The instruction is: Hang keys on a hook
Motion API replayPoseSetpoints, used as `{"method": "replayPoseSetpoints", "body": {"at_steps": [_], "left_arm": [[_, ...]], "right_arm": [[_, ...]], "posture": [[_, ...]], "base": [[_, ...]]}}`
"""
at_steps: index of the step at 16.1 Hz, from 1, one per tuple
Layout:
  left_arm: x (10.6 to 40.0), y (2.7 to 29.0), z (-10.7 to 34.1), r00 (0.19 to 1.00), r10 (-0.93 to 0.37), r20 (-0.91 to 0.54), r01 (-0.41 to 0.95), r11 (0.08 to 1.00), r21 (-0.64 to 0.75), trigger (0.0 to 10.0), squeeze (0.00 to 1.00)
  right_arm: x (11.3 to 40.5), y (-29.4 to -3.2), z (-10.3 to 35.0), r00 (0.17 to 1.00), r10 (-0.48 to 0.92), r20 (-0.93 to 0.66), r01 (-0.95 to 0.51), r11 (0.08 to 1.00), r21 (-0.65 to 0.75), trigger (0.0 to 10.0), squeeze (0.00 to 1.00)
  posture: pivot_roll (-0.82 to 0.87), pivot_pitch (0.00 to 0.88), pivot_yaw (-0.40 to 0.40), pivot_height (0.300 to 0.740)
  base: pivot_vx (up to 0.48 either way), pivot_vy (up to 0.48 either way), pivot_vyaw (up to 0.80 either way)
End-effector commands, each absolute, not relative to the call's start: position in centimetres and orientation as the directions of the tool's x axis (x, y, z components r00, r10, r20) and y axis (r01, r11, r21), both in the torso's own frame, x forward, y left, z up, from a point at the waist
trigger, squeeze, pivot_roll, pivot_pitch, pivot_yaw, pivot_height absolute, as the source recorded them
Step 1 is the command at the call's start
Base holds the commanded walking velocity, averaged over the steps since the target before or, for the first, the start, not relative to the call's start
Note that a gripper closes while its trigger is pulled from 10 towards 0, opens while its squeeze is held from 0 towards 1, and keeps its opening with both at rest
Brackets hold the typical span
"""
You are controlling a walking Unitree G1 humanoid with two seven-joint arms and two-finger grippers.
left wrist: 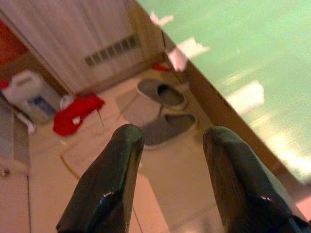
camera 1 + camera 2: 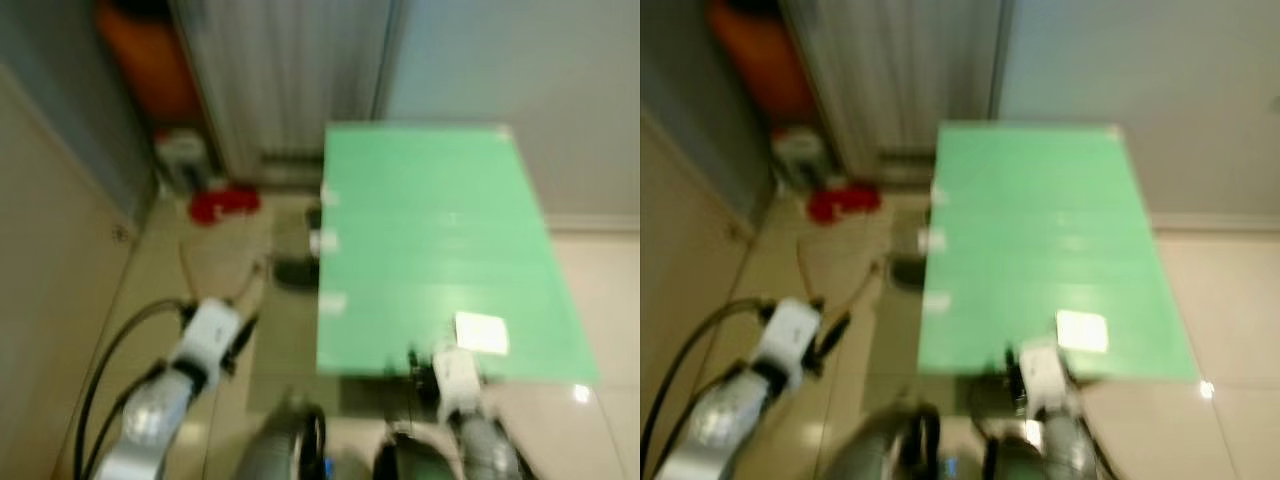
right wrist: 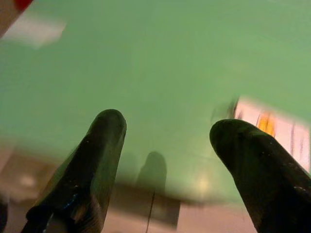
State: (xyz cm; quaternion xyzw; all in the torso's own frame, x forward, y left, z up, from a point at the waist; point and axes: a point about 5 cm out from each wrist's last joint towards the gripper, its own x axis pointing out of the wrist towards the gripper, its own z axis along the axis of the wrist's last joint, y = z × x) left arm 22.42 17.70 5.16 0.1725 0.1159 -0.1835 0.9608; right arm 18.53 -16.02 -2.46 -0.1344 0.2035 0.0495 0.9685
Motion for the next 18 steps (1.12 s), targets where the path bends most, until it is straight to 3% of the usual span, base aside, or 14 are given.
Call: {"method": "replayPoseSetpoints", "body": {"at_steps": [1,5,9,12,18], "left_arm": [[21.6,17.7,4.9,0.9,-0.312,-0.303,0.396,0.877,0.272,10.0,0.0],[21.6,17.2,5.2,0.901,-0.319,-0.294,0.402,0.868,0.291,10.0,0.0],[22.4,16.3,5.6,0.898,-0.345,-0.273,0.42,0.856,0.301,10.0,0.0],[23.4,16.2,5.6,0.899,-0.34,-0.276,0.419,0.85,0.32,10.0,0.0],[23.8,16.2,5.6,0.915,-0.308,-0.261,0.378,0.879,0.29,10.0,0.0]], "right_arm": [[18.0,-16.9,-2.5,0.914,0.008,-0.405,-0.143,0.942,-0.303,10.0,0.0],[18.3,-19.2,-1.5,0.941,-0.113,-0.318,-0.043,0.896,-0.443,10.0,0.0],[19.5,-20.0,-1.0,0.938,-0.163,-0.305,0.051,0.938,-0.343,10.0,0.0],[20.7,-18.7,-0.6,0.946,-0.124,-0.298,0.069,0.98,-0.188,10.0,0.0],[22.0,-17.2,0.2,0.963,-0.017,-0.271,-0.038,0.98,-0.196,10.0,0.0]], "posture": [[0.03,0.247,0.031,0.736],[0.01,0.233,0.041,0.736],[0.0,0.209,0.043,0.736],[-0.01,0.199,0.043,0.736],[0.0,0.205,0.036,0.736]], "base": [[0.0,0.0,0.0],[0.0,0.0,0.0],[0.0,0.0,0.0],[0.0,-0.47,0.0],[0.0,-0.383,0.0]]}}
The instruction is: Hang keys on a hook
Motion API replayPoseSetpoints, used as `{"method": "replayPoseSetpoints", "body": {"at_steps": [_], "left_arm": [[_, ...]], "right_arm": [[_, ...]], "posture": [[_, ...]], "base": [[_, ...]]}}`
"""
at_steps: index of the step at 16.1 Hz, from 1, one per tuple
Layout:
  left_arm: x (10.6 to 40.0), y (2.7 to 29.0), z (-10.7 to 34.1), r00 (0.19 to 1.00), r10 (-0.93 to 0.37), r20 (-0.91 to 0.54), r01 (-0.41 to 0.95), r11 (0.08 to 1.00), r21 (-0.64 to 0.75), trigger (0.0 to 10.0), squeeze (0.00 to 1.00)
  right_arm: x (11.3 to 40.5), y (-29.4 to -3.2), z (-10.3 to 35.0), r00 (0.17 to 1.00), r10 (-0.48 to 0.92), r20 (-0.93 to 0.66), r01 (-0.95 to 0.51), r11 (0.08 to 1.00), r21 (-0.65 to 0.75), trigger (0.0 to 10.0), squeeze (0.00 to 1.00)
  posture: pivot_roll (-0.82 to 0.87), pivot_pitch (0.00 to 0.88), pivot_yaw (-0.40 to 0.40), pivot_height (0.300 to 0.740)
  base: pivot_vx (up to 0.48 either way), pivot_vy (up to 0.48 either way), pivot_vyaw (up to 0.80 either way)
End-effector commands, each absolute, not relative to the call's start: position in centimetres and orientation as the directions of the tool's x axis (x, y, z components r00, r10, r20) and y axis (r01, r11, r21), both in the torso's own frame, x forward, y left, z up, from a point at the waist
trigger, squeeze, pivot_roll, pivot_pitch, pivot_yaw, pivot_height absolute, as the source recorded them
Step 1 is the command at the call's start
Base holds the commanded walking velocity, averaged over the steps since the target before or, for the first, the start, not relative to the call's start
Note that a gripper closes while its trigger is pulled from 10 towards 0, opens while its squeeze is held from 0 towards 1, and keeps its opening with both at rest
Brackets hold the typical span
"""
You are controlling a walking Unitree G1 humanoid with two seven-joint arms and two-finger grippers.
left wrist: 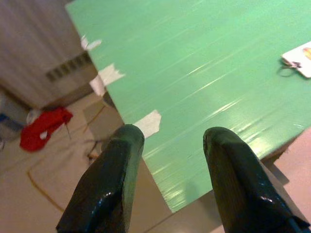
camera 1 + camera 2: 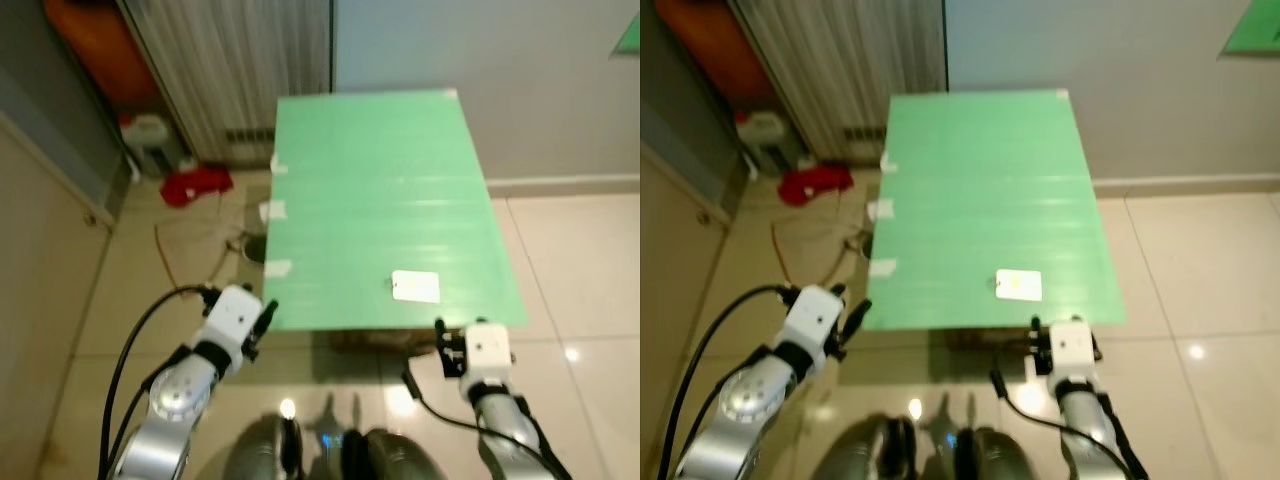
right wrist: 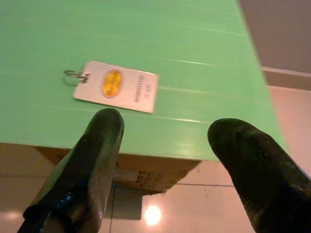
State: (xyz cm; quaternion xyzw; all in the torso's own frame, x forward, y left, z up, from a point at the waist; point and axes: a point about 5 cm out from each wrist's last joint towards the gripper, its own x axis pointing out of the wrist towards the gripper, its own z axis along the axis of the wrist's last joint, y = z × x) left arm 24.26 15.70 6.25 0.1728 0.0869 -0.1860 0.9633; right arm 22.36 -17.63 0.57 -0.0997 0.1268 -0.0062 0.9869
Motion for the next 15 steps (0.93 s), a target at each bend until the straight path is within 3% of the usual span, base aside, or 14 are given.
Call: {"method": "replayPoseSetpoints", "body": {"at_steps": [1,6,15], "left_arm": [[23.8,16.3,5.5,0.919,-0.292,-0.265,0.366,0.881,0.299,10.0,0.0],[23.5,15.7,5.4,0.912,-0.316,-0.261,0.384,0.883,0.271,10.0,0.0],[23.3,15.2,5.5,0.89,-0.355,-0.287,0.441,0.831,0.34,10.0,0.0]], "right_arm": [[22.4,-17.0,0.5,0.967,0.007,-0.257,-0.065,0.974,-0.218,10.0,0.0],[22.6,-16.7,0.6,0.964,0.037,-0.262,-0.094,0.973,-0.209,10.0,0.0],[22.3,-15.7,0.2,0.956,0.074,-0.285,-0.131,0.974,-0.185,10.0,0.0]], "posture": [[0.0,0.209,0.033,0.736],[0.0,0.218,0.026,0.736],[0.01,0.234,0.031,0.736]], "base": [[0.0,0.0,0.0],[0.0,0.0,0.0],[0.457,0.055,0.0]]}}
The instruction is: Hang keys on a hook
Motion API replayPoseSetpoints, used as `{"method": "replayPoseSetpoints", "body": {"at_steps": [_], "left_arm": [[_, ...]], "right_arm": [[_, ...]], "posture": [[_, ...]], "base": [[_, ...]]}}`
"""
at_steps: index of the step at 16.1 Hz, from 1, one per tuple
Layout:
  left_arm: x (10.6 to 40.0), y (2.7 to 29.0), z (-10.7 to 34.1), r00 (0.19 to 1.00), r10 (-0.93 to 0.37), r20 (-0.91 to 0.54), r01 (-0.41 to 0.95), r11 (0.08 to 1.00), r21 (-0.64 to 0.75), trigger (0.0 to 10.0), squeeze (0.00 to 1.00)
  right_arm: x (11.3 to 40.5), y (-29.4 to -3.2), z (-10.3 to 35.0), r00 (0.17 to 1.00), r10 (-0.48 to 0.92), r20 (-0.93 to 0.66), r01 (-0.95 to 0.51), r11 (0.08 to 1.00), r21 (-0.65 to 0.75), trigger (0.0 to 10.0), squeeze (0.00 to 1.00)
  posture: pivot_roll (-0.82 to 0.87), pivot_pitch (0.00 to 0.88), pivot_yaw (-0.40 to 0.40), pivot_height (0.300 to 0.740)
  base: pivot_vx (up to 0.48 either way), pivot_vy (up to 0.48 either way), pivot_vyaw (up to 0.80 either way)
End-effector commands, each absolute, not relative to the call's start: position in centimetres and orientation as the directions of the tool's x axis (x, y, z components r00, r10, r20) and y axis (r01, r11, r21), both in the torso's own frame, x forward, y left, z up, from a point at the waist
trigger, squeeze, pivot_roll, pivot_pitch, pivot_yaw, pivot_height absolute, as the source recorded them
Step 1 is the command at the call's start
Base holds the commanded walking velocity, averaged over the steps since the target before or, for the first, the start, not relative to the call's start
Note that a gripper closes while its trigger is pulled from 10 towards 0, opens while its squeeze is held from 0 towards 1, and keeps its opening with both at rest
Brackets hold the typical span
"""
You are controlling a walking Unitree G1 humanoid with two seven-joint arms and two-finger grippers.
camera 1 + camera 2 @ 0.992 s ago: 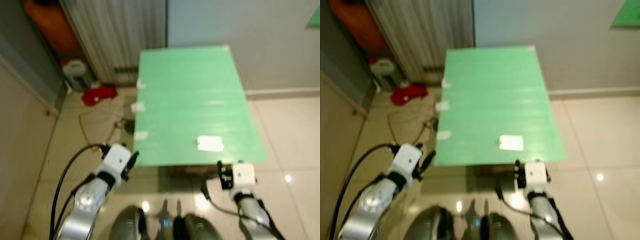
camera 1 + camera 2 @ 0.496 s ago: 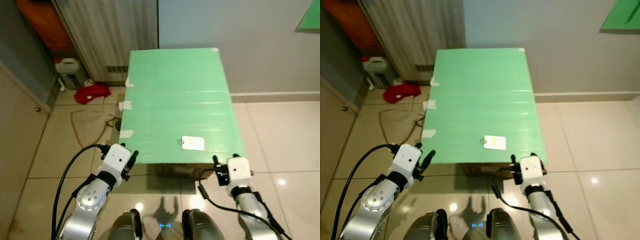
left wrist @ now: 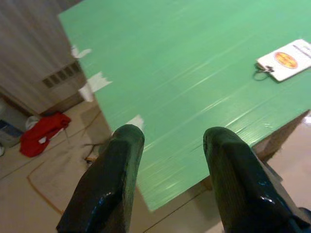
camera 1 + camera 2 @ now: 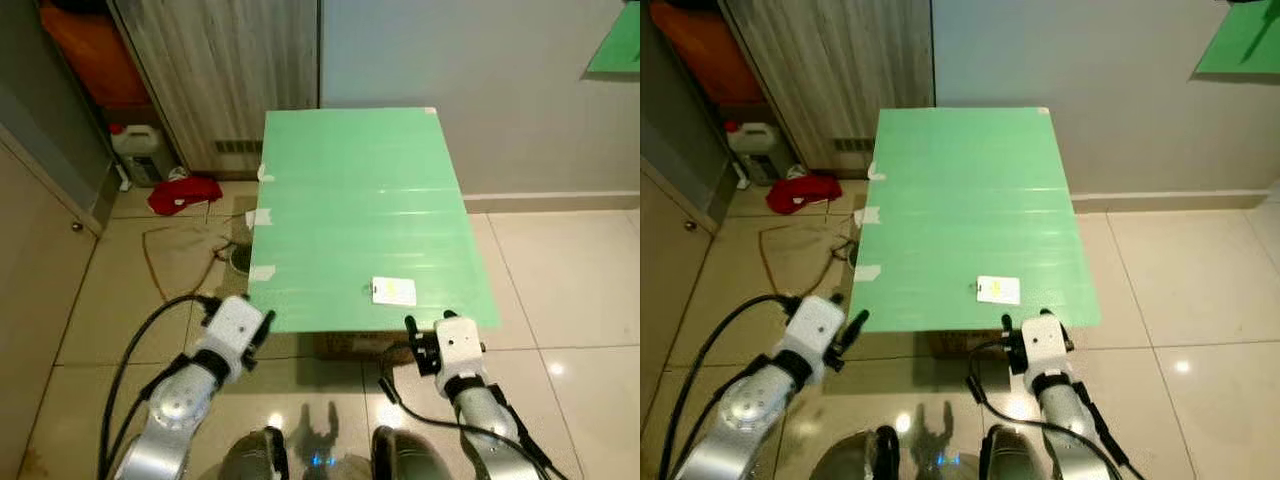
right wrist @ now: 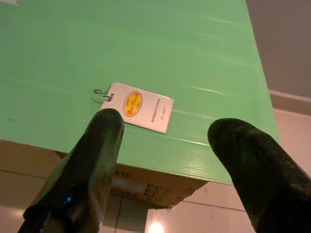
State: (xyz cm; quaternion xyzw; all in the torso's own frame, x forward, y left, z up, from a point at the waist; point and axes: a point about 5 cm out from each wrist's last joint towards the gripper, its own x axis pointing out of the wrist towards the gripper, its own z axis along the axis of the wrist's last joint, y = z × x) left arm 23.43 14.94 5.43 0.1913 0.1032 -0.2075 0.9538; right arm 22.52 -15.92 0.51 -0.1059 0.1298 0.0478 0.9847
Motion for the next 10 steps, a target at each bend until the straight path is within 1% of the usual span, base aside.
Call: {"method": "replayPoseSetpoints", "body": {"at_steps": [1,2,4,10], "left_arm": [[23.34,15.13,5.49,0.89,-0.356,-0.287,0.441,0.83,0.34,10.0,0.0],[23.3,14.95,5.42,0.878,-0.373,-0.3,0.464,0.817,0.341,10.0,0.0],[23.3,15.03,5.49,0.887,-0.362,-0.288,0.448,0.826,0.342,10.0,0.0],[23.09,15.27,5.64,0.889,-0.356,-0.289,0.446,0.821,0.358,10.0,0.0]], "right_arm": [[22.3,-15.69,0.15,0.955,0.075,-0.287,-0.131,0.974,-0.183,10.0,0.0],[22.29,-15.61,0.11,0.954,0.076,-0.289,-0.132,0.975,-0.181,10.0,0.0],[22.28,-15.51,0.02,0.953,0.076,-0.293,-0.133,0.975,-0.178,10.0,0.0],[23.03,-15.01,-0.26,0.945,0.08,-0.316,-0.138,0.977,-0.165,10.0,0.0]], "posture": [[0.01,0.234,0.031,0.736],[0.02,0.235,0.032,0.736],[0.02,0.234,0.031,0.736],[0.03,0.246,0.04,0.736]], "base": [[0.48,0.0,0.0],[0.472,0.0,0.0],[0.259,0.0,0.0],[0.0,0.0,0.0]]}}
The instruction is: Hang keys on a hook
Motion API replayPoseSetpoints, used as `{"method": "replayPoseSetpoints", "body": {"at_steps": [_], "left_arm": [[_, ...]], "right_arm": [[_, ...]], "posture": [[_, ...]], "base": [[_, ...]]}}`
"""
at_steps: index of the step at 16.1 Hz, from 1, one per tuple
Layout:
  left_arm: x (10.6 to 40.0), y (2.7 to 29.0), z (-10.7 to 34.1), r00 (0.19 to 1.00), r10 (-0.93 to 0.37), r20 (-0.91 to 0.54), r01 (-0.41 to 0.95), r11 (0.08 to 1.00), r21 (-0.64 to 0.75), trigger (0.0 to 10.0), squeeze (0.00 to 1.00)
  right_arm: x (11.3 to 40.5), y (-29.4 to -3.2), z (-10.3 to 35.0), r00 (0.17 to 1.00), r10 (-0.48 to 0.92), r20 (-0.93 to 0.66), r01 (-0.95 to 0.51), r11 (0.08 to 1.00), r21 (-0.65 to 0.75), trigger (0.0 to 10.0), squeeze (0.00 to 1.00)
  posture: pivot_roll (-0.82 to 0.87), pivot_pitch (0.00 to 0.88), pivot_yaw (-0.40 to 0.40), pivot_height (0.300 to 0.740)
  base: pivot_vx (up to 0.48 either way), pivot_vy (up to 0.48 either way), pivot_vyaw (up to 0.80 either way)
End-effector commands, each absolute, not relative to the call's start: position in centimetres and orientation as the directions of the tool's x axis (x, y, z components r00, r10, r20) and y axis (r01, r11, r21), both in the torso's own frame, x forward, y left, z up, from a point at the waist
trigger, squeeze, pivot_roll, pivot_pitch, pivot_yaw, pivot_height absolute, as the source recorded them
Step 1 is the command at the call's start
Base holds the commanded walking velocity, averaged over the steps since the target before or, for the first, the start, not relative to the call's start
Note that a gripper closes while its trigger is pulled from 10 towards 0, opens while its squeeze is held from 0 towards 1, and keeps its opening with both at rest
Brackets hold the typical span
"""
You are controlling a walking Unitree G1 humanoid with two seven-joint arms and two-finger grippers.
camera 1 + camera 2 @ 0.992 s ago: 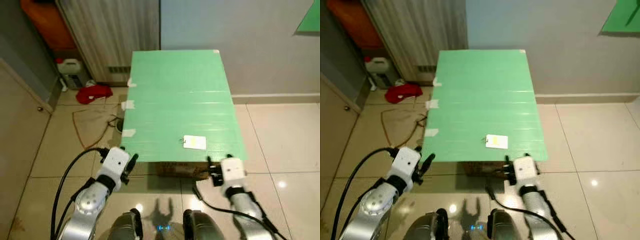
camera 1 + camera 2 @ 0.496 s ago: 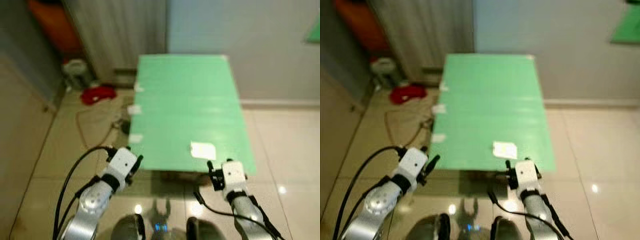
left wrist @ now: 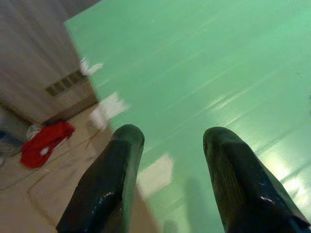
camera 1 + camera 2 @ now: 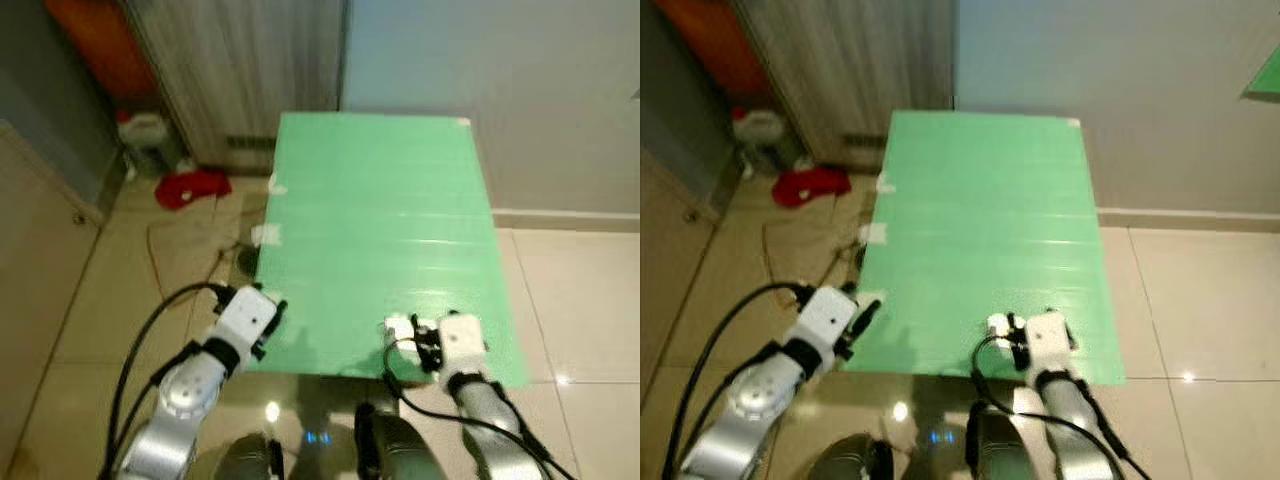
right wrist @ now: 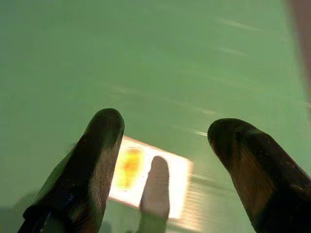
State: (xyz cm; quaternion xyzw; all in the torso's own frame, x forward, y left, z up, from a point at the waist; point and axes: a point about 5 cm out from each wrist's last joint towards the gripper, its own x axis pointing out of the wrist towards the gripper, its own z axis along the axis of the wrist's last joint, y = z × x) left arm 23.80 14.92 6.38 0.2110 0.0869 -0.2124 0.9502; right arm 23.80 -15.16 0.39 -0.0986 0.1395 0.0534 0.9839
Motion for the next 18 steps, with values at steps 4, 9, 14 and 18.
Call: {"method": "replayPoseSetpoints", "body": {"at_steps": [4,9,14,18], "left_arm": [[21.6,16.5,6.8,0.896,-0.341,-0.285,0.431,0.824,0.368,10.0,0.0],[19.7,17.5,7.3,0.891,-0.329,-0.312,0.433,0.82,0.374,10.0,0.0],[19.5,16.7,7.1,0.884,-0.346,-0.315,0.448,0.82,0.356,10.0,0.0],[19.3,16.6,7.2,0.88,-0.354,-0.317,0.455,0.818,0.352,10.0,0.0]], "right_arm": [[24.0,-13.6,-0.6,0.923,0.139,-0.36,-0.225,0.951,-0.21,10.0,0.0],[23.4,-14.3,-1.5,0.908,0.129,-0.399,-0.279,0.897,-0.344,10.0,0.0],[24.1,-15.0,-0.2,0.951,0.11,-0.288,-0.249,0.825,-0.507,10.0,0.0],[24.1,-15.2,-0.3,0.954,0.097,-0.284,-0.238,0.822,-0.518,10.0,0.0]], "posture": [[0.08,0.334,0.08,0.736],[0.09,0.394,0.096,0.736],[0.06,0.37,0.085,0.736],[0.06,0.378,0.086,0.736]], "base": [[0.0,0.0,0.0],[0.0,0.0,0.0],[0.0,0.0,0.0],[0.0,0.0,0.0]]}}
